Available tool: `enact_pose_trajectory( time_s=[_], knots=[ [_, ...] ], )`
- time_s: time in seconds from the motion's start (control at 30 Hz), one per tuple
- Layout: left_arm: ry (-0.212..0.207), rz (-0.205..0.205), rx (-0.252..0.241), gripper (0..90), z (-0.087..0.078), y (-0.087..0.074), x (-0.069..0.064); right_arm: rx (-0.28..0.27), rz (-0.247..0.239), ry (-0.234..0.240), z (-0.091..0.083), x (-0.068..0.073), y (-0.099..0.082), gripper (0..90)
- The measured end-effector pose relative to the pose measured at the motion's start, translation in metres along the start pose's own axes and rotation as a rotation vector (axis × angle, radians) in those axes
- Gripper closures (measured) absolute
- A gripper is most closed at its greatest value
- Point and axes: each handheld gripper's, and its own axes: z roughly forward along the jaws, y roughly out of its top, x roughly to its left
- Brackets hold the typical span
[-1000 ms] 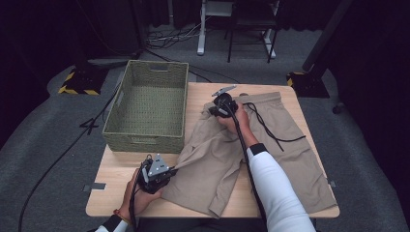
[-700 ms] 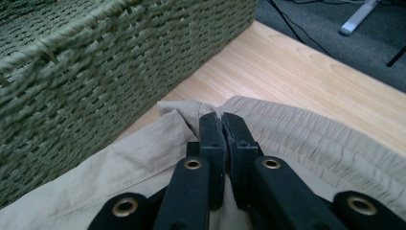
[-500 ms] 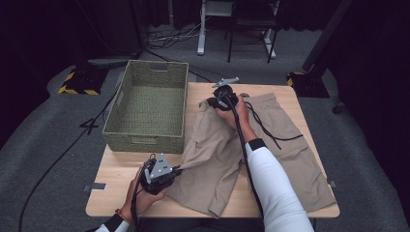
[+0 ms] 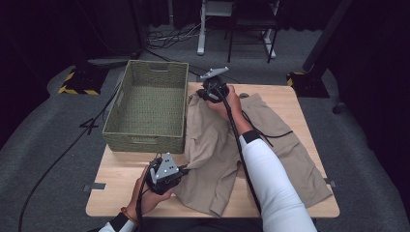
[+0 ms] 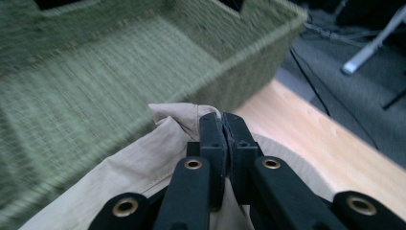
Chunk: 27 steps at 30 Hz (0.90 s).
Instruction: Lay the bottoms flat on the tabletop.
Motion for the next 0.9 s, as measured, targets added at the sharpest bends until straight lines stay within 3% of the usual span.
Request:
enact_pose_trajectory(
  time_s=[0.1,0.23,0.43,0.6,0.73,0.9],
  knots=[
    [-0.028,-0.004,-0.036,88.6,0.0,0.008,-0.003,-0.019,-0.025,0.0,-0.009,0.006,0.009,88.0],
    [-0.084,0.035,-0.07,88.6,0.01,0.025,-0.016,-0.03,-0.029,0.012,-0.024,0.002,0.006,88.0],
    [-0.151,0.088,-0.121,88.6,0.027,0.058,-0.038,-0.038,0.006,0.015,-0.06,-0.023,-0.015,87.8],
    [-0.201,0.147,-0.163,88.6,0.043,0.094,-0.06,-0.047,0.036,-0.019,-0.099,-0.05,-0.036,87.6],
    [-0.246,0.206,-0.158,88.5,0.07,0.12,-0.082,-0.024,0.069,-0.069,-0.126,-0.073,-0.057,87.2],
    [-0.304,0.237,-0.083,88.2,0.127,0.134,-0.11,0.036,0.103,-0.126,-0.144,-0.099,-0.09,86.8]
  ],
)
